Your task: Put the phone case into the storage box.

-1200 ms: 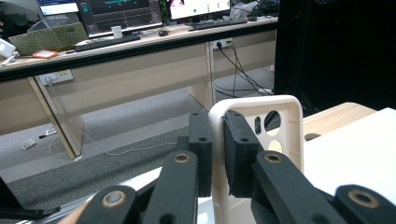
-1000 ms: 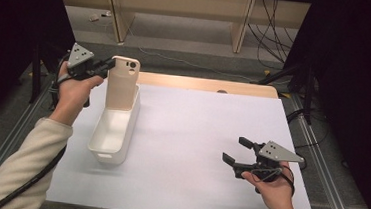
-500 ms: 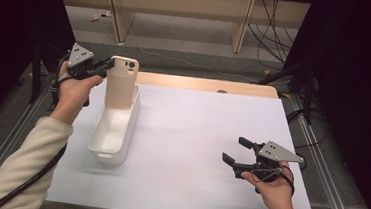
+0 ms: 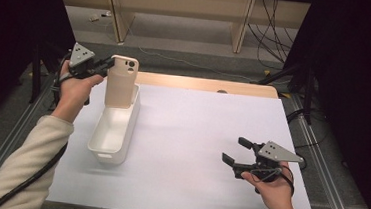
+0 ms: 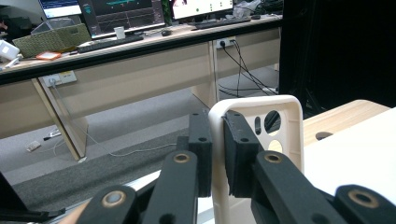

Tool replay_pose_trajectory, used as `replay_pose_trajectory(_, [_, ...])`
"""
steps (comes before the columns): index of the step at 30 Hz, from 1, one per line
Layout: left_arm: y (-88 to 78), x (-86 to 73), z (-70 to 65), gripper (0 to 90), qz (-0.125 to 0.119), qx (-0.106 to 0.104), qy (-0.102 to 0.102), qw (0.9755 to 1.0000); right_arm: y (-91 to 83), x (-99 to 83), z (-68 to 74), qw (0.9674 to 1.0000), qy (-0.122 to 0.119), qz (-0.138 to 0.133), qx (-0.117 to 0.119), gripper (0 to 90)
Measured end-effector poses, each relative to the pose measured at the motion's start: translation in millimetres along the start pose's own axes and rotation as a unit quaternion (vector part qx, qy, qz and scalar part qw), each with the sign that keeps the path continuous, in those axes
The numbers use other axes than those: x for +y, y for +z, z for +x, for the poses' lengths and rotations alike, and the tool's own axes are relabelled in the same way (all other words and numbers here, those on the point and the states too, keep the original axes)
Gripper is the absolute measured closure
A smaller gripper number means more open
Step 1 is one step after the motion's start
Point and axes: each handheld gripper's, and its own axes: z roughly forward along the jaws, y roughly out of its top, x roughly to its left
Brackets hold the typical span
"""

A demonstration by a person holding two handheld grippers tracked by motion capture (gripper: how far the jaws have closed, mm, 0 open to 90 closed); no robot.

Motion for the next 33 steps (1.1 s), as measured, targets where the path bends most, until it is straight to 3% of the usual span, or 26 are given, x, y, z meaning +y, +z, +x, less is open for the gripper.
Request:
replay_pose_trajectory(10, [4.9, -2.4, 2.5, 82.3, 0.004, 0.005, 0.006, 1.0000, 0.0, -0.1, -0.2, 1.0000, 0.000, 0.001, 0.000, 19.1])
replay_pose_trajectory(22, [9.4, -3.7, 3.3, 82.3, 0.005, 0.006, 0.000, 1.0000, -0.6, 0.1, -0.2, 1.0000, -0.003, 0.005, -0.003, 19.0])
replay_pose_trajectory(29, [12.0, -4.7, 4.3, 82.3, 0.005, 0.005, -0.001, 1.0000, 1.3, -0.4, 0.4, 1.0000, 0.004, -0.005, 0.001, 19.1])
replay_pose_trajectory(30, [12.5, -4.8, 4.6, 82.3, 0.006, 0.005, -0.001, 1.0000, -0.8, 0.4, 0.1, 1.0000, -0.002, 0.007, -0.005, 19.1])
replay_pose_trajectory(33, [13.8, -5.5, 5.3, 82.3, 0.007, 0.004, -0.003, 1.0000, -0.2, 0.2, 0.0, 1.0000, 0.000, 0.004, -0.003, 19.1])
